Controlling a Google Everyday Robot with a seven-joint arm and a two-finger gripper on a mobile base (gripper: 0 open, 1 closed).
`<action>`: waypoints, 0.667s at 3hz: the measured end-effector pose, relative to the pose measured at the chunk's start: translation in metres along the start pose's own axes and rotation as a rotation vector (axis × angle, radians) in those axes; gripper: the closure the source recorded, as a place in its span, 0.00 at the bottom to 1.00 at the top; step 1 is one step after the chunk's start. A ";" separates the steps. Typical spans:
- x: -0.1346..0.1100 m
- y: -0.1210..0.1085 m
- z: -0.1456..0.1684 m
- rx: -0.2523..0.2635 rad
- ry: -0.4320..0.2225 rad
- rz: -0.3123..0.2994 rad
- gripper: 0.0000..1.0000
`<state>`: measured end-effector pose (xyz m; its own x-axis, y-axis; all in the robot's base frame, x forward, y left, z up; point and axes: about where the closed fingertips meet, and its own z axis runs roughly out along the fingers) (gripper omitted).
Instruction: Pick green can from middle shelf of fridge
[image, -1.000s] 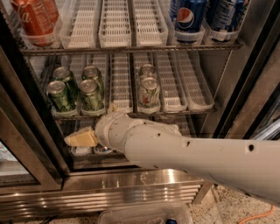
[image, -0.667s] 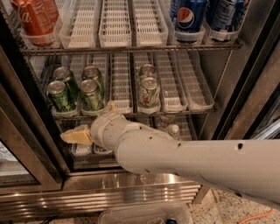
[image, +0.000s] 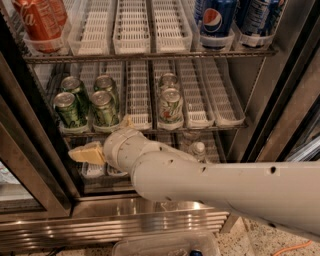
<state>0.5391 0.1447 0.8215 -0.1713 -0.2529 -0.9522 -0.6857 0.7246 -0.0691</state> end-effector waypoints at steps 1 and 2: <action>0.008 0.006 0.007 0.031 -0.043 0.071 0.00; 0.004 0.000 0.014 0.098 -0.127 0.104 0.00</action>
Offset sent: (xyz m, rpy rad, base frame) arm 0.0301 -0.0014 0.0065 0.2648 -0.1771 -0.2516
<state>0.5485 0.1529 0.8139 -0.1429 -0.0949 -0.9852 -0.5958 0.8031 0.0090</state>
